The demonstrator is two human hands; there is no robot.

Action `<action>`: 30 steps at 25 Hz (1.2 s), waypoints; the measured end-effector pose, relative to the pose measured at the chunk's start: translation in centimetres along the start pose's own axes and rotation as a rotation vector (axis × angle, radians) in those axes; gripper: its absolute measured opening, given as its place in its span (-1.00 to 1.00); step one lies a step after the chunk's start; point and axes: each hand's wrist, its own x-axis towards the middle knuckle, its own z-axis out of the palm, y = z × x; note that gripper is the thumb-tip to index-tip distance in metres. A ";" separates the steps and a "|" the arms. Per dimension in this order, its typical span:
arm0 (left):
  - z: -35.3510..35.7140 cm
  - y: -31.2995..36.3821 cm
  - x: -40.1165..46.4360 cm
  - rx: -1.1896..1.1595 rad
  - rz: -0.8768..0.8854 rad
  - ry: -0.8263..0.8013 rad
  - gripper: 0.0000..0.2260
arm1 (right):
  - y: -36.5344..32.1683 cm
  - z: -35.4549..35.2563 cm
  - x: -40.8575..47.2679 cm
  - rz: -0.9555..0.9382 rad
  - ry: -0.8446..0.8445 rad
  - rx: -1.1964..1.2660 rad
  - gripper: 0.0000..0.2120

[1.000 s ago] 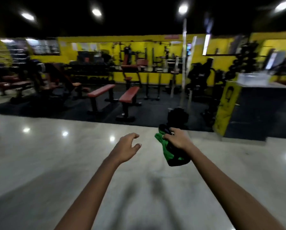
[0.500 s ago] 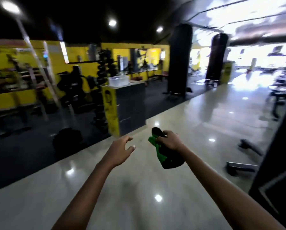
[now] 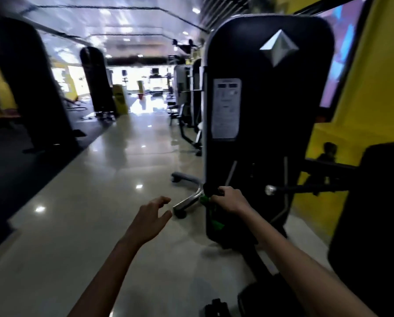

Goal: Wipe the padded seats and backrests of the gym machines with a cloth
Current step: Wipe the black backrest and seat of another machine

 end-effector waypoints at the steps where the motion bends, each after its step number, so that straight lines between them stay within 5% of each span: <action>1: 1.4 0.5 1.6 -0.022 0.039 -0.040 -0.68 | 1.1 -1.0 0.6 0.029 0.043 0.006 -0.59; 11: 11.2 3.1 13.3 -0.138 0.365 -0.305 -0.70 | 9.6 -5.5 1.3 0.333 0.161 0.076 -0.53; 19: 18.0 7.5 21.0 -0.280 0.637 -0.572 -0.67 | 11.2 -5.8 2.1 0.756 0.587 -0.074 -0.52; 30: 24.5 15.7 21.4 -0.421 1.022 -0.898 -0.67 | 11.9 -8.2 -5.6 0.842 0.884 0.010 -0.62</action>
